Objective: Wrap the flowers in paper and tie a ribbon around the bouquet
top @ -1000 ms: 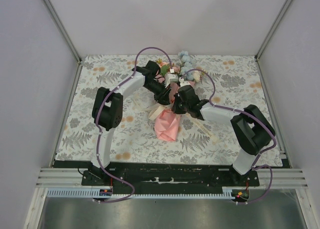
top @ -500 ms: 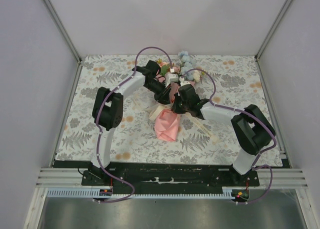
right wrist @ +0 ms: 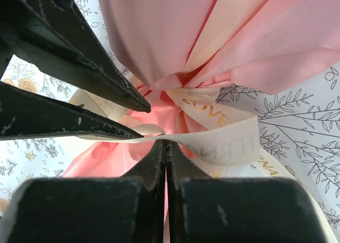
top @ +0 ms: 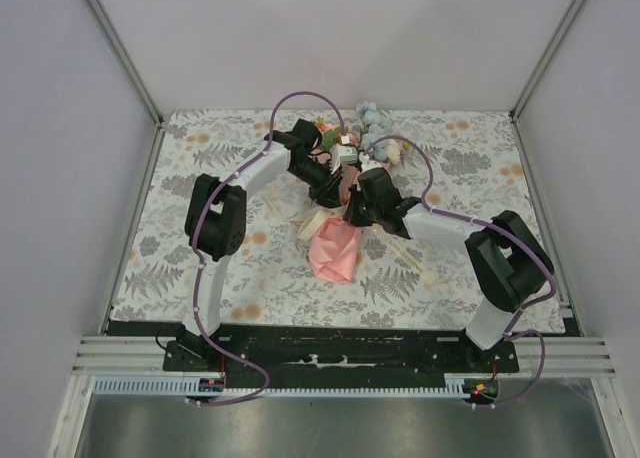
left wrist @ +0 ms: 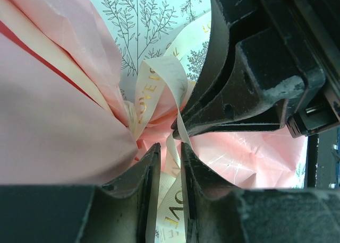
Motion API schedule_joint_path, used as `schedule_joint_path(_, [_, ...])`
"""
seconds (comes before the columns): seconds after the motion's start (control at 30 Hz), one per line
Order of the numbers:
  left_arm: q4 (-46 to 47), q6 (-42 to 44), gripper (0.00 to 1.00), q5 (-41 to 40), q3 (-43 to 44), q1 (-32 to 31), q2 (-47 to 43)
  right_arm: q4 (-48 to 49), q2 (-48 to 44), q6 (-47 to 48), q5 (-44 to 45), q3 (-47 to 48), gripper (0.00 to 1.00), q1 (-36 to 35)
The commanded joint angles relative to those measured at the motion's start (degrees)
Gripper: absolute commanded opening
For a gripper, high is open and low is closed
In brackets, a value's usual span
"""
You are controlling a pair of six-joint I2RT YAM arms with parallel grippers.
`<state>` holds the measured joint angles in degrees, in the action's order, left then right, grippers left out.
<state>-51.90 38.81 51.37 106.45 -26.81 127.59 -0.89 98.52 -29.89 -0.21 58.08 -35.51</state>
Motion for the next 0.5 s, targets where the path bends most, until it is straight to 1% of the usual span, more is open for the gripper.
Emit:
schedule_joint_path(0.0, [-4.17,3.29,0.29,-1.54,1.04,-0.53,1.78,9.41,-4.04,1.67,1.18,1.42,0.00,1.23])
schedule_joint_path(0.2, [-4.35,2.59,0.31,-2.16,1.74,-0.53,2.40,11.43,-4.21,2.20,1.00,0.71,0.00,1.23])
schedule_joint_path(0.37, [-4.09,0.04,0.31,2.32,2.88,1.05,3.28,11.61,-5.09,2.47,1.17,-0.95,0.00,1.23])
schedule_joint_path(0.47, [-2.25,-0.75,0.30,2.42,1.66,1.41,2.14,11.96,-5.36,2.12,1.00,-2.09,0.00,1.23])
